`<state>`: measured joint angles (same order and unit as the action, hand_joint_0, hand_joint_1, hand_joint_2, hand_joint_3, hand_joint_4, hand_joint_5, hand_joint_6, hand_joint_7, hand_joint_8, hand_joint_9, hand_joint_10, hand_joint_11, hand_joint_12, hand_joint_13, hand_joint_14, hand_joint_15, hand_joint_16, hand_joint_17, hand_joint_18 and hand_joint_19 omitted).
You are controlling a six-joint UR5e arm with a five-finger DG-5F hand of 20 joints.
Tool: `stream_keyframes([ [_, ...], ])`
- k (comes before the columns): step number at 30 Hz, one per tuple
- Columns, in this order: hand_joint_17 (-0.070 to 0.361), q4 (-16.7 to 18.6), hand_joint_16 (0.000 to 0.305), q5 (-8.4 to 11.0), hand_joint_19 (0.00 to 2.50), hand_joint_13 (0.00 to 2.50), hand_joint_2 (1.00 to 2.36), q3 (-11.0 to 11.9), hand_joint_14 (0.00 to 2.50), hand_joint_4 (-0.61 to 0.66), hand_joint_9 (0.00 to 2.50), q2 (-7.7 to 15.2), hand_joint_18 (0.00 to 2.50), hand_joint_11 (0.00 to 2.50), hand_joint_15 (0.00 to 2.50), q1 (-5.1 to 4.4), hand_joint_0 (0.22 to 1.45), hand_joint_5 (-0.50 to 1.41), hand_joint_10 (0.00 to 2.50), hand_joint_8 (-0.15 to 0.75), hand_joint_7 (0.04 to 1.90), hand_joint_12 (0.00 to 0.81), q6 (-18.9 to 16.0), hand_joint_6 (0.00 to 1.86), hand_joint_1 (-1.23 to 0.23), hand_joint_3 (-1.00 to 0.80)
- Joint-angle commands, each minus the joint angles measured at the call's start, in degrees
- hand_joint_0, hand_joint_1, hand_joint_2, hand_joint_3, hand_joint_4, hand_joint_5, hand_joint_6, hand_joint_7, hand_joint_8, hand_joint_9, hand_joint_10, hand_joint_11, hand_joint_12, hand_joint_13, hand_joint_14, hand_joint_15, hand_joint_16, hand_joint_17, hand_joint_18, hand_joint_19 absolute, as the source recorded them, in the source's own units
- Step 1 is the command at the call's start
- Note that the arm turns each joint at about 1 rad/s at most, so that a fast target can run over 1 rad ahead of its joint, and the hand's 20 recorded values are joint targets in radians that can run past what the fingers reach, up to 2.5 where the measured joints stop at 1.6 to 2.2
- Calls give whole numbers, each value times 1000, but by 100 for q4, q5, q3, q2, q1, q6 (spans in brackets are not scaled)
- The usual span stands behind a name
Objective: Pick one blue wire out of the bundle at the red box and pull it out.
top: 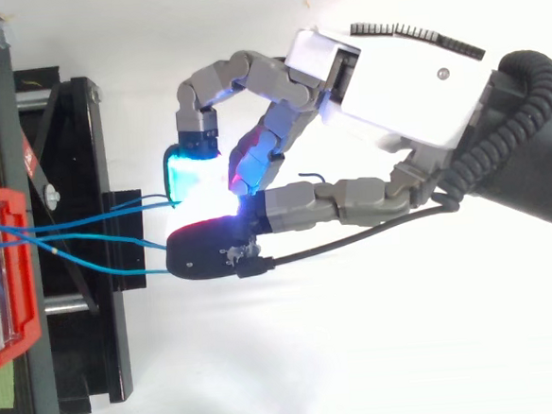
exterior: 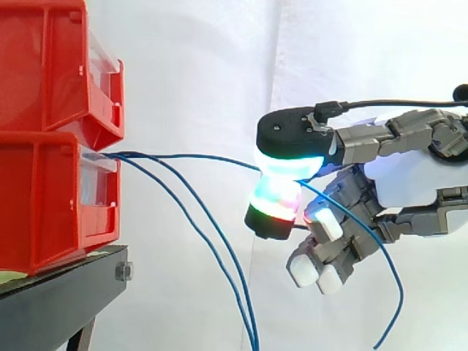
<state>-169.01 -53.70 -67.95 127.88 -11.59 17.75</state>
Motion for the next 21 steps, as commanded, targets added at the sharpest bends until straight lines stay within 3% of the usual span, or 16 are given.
stream_keyframes([
  [1,134,0,60,0,575,1021,1004,1,15,19,1362,0,875,666,458,-1,604,-71,17,309,1232,429,0,881,-759,-70],
  [21,134,0,60,0,565,1022,1003,1,15,19,1362,0,870,667,453,-1,603,-70,20,310,1242,430,0,880,-759,-67],
])
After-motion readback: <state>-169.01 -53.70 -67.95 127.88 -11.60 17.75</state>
